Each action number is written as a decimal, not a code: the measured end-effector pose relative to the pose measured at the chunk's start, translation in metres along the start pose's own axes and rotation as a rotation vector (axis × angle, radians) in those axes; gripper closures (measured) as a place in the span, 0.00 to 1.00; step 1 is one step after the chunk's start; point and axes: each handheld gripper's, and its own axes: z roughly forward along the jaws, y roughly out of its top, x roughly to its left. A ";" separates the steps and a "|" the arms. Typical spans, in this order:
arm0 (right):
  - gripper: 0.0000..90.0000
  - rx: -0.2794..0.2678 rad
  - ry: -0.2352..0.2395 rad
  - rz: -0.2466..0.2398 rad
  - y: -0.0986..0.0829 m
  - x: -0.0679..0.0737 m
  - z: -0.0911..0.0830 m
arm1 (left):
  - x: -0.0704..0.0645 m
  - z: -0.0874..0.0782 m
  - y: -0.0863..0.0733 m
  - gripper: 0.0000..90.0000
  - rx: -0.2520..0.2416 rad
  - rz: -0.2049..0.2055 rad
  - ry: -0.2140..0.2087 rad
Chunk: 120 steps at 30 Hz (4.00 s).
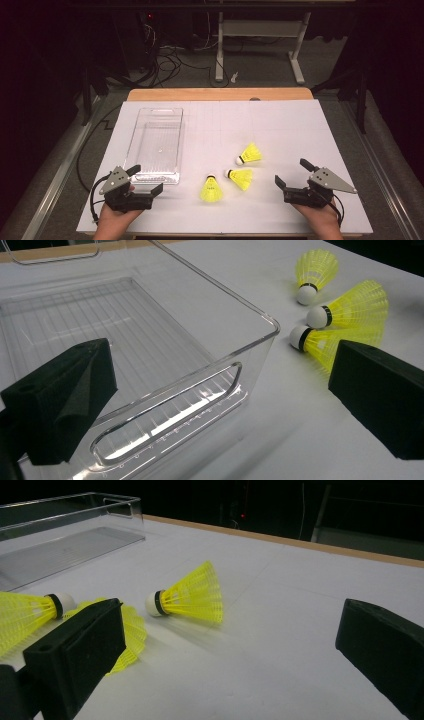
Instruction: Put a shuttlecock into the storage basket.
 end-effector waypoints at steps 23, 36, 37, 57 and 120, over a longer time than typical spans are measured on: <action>0.00 -0.009 -0.003 0.010 0.000 0.000 -0.001 | -0.001 -0.002 0.001 0.00 -0.023 0.001 -0.008; 0.00 -0.003 0.005 0.009 -0.002 0.000 0.000 | 0.002 -0.004 0.002 0.00 -0.028 0.002 0.000; 0.00 -0.004 0.004 0.011 -0.002 0.000 0.000 | 0.004 -0.005 0.002 0.00 -0.030 -0.001 0.004; 0.00 -0.005 0.000 0.018 -0.003 -0.002 -0.002 | 0.036 -0.032 -0.005 0.00 -0.080 -0.097 0.081; 0.00 0.002 0.007 0.012 -0.004 -0.002 -0.002 | 0.053 -0.010 -0.021 0.01 0.307 -0.114 0.100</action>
